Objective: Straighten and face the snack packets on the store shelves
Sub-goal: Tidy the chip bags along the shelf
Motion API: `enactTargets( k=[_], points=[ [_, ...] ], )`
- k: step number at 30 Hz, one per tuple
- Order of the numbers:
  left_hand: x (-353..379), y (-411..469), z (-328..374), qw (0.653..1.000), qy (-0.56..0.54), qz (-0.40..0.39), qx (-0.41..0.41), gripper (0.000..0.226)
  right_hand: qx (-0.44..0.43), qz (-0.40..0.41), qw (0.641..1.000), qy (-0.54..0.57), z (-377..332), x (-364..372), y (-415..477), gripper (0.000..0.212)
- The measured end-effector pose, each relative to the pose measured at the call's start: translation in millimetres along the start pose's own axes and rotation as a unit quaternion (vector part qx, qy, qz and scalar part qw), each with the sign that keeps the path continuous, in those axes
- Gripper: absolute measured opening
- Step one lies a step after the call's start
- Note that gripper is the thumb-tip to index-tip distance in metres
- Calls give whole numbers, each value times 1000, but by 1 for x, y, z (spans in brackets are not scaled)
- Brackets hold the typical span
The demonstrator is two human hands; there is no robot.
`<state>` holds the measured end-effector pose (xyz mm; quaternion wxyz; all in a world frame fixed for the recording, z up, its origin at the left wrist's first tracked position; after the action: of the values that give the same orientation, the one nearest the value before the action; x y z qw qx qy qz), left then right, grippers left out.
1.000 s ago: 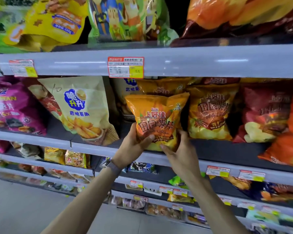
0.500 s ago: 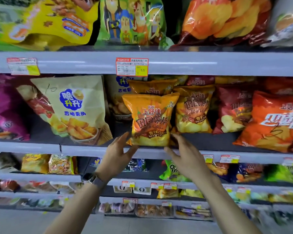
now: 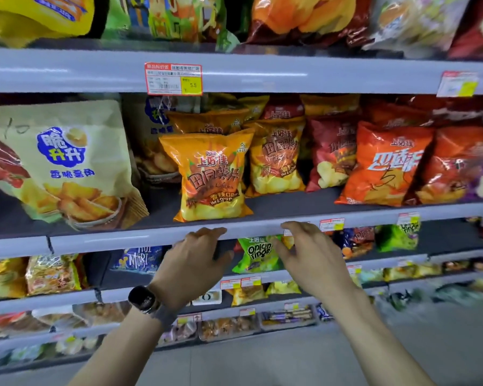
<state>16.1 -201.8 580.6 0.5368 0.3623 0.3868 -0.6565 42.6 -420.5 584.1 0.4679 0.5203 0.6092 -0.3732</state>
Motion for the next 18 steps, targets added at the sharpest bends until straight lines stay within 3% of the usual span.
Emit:
enactTargets(
  k=[9, 18],
  points=[
    [23, 58, 70, 1000, 19, -15, 18, 63, 68, 47, 996, -43, 66, -44, 12, 47],
    [36, 143, 98, 994, -96, 1, -55, 98, 57, 76, 995, 23, 132, -54, 65, 58]
  ],
)
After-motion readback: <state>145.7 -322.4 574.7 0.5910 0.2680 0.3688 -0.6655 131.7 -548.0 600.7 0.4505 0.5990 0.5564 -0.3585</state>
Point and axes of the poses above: each hand's wrist, its own y-axis towards the middle knuckle, its own x-axis out of the palm, z = x × y, the point moved 8 cm from there along y, towards the middle knuckle, and after that the axes turned 6 degrees about -z, right-handed, at the moved point
